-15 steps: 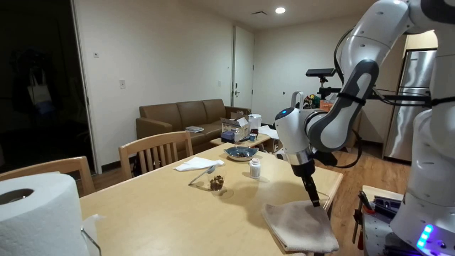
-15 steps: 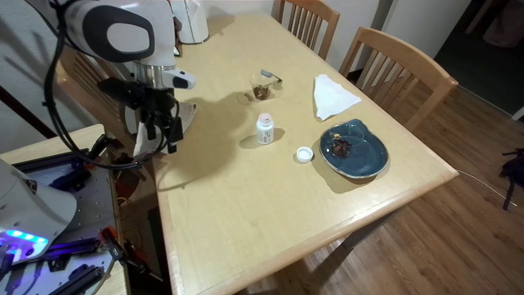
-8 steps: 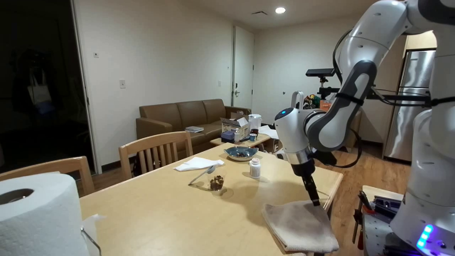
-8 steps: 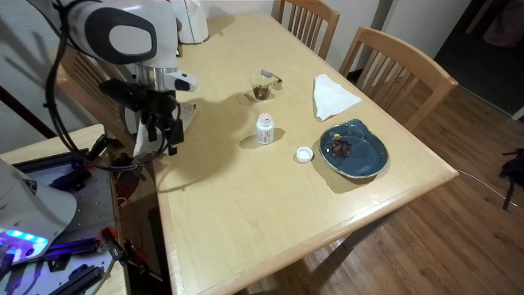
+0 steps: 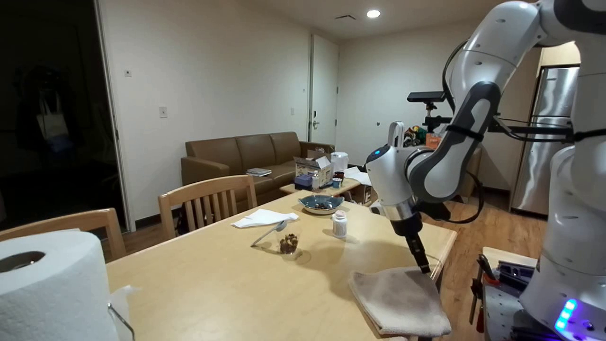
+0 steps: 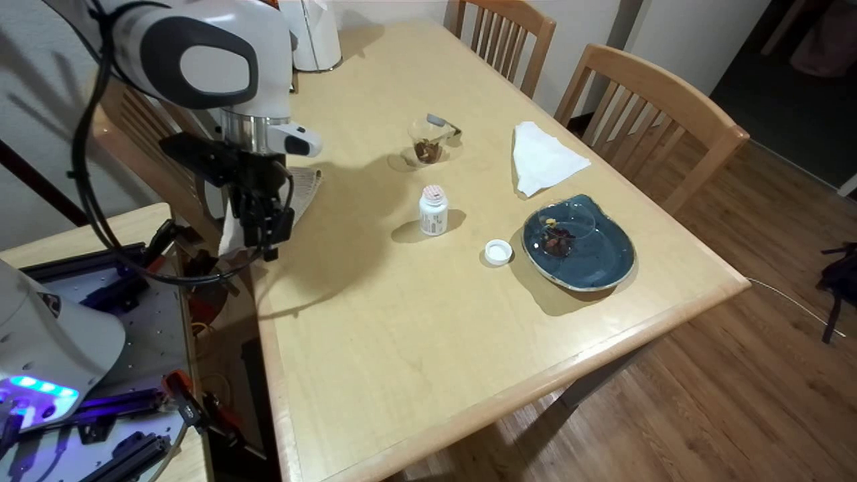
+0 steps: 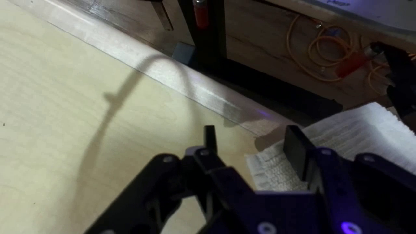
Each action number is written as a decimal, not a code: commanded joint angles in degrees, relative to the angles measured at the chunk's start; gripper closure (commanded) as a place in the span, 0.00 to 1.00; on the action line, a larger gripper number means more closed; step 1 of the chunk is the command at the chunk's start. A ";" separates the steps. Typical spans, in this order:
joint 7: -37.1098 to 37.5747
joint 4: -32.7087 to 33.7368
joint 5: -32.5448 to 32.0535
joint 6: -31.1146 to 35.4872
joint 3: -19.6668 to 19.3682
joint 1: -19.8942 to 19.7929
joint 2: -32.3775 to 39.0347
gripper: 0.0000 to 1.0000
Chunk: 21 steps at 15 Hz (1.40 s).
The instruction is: Use the towel to wipe the table
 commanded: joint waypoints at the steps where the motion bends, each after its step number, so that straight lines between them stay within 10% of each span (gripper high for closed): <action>1: -2.15 0.01 -0.45 -1.39 -0.60 0.16 0.12 0.74; 4: -3.55 -0.19 -0.33 -2.22 -1.06 -0.20 -0.38 0.93; 5: -3.13 -0.27 0.08 -2.26 -1.29 -0.29 -0.66 0.50; 7: -3.14 -0.79 -0.04 -2.39 -1.22 0.03 -2.12 0.53; 8: -1.76 0.07 0.07 -1.70 -1.29 0.12 -0.07 0.72; 12: -1.79 0.07 0.06 -1.72 -1.28 0.12 -0.61 0.53; 13: -1.79 0.07 0.06 -1.72 -1.28 0.12 -0.61 0.28; 21: -7.67 0.20 -6.94 19.23 1.04 3.50 7.67 0.00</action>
